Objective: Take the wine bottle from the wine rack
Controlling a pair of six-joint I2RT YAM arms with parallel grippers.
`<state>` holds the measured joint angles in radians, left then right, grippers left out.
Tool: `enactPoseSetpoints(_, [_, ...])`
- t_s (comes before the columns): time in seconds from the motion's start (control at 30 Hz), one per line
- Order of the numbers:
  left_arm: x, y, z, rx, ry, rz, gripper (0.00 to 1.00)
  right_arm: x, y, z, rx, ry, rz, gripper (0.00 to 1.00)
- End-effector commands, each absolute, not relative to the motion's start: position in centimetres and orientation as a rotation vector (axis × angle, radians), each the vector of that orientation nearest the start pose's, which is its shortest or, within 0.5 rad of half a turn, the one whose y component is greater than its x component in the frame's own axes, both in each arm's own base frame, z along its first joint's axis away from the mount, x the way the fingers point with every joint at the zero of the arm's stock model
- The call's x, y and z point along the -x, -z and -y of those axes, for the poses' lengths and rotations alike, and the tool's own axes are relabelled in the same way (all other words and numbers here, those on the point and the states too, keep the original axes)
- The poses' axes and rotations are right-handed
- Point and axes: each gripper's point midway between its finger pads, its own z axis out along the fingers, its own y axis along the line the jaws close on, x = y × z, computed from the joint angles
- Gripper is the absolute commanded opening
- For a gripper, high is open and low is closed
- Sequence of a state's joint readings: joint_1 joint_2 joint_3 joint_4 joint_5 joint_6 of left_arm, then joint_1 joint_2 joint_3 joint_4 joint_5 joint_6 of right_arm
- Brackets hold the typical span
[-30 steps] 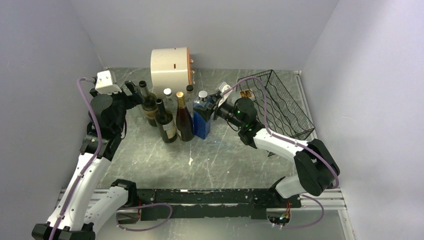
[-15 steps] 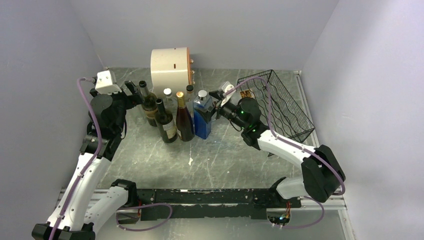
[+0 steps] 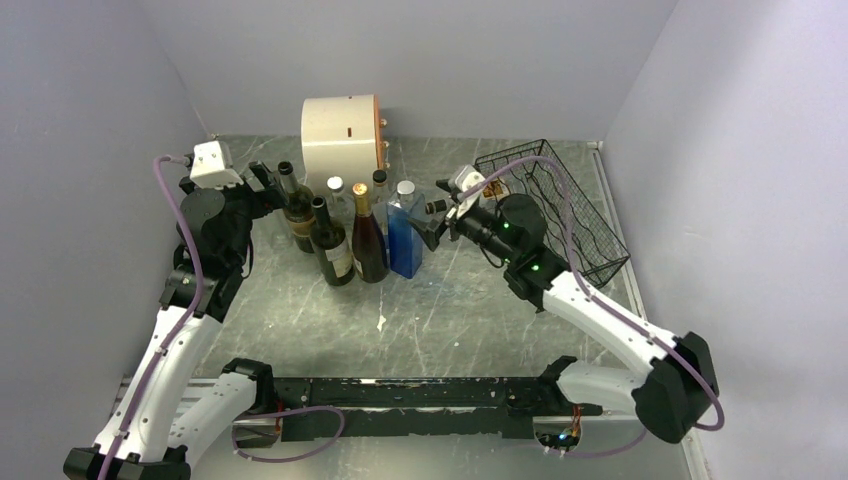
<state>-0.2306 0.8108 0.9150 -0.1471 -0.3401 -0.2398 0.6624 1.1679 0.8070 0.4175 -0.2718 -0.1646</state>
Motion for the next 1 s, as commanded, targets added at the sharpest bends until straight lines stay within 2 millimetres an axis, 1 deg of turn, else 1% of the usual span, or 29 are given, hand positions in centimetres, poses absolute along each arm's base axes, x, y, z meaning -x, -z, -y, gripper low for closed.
enactPoseSetpoints(0.0, [-31.5,-35.6,2.2,0.274,0.101,-1.540,0.93,-29.1,-30.0,-26.1,0.937,-0.439,-1.348,1.00])
enactPoseSetpoints(0.1, [-31.5,-35.7,2.3,0.273,0.103,-1.536,0.93,-27.5,-28.8,-24.8,1.065,-0.373,-1.367,1.00])
enactPoseSetpoints(0.13, [-31.4,-35.7,2.3,0.273,0.103,-1.537,0.93,-26.9,-28.7,-24.5,1.099,-0.367,-1.368,1.00])
enactPoseSetpoints(0.2, [-31.4,-35.7,2.2,0.273,0.104,-1.536,0.93,-25.6,-27.5,-23.8,1.192,-0.350,-1.383,1.00])
enactPoseSetpoints(0.27, [-31.4,-35.7,2.3,0.273,0.107,-1.536,0.93,-24.9,-26.1,-22.6,1.259,-0.300,-1.408,1.00])
enactPoseSetpoints(0.4, [-31.5,-35.7,2.4,0.270,0.114,-1.538,0.93,-25.5,-23.5,-19.2,1.279,-0.105,-1.524,1.00])
enactPoseSetpoints(0.47, [-31.5,-35.7,2.4,0.271,0.115,-1.539,0.93,-25.6,-22.2,-18.0,1.322,-0.033,-1.556,1.00])
enactPoseSetpoints(0.53, [-31.5,-35.7,2.5,0.270,0.116,-1.541,0.93,-26.1,-21.1,-17.3,1.349,0.035,-1.564,1.00])
enactPoseSetpoints(0.63, [-31.5,-35.8,2.5,0.268,0.117,-1.538,0.93,-26.7,-18.9,-16.9,1.381,0.086,-1.605,1.00])
enactPoseSetpoints(0.7, [-31.4,-35.8,2.3,0.274,0.108,-1.536,0.93,-27.3,-17.9,-16.9,1.368,0.097,-1.632,1.00])
enactPoseSetpoints(0.83, [-31.2,-36.1,2.3,0.276,0.112,-1.528,0.93,-28.7,-16.8,-17.1,1.297,0.124,-1.637,1.00])
enactPoseSetpoints(0.97, [-31.1,-36.3,2.7,0.257,0.130,-1.523,0.93,-29.2,-16.2,-18.5,1.233,0.044,-1.668,1.00])
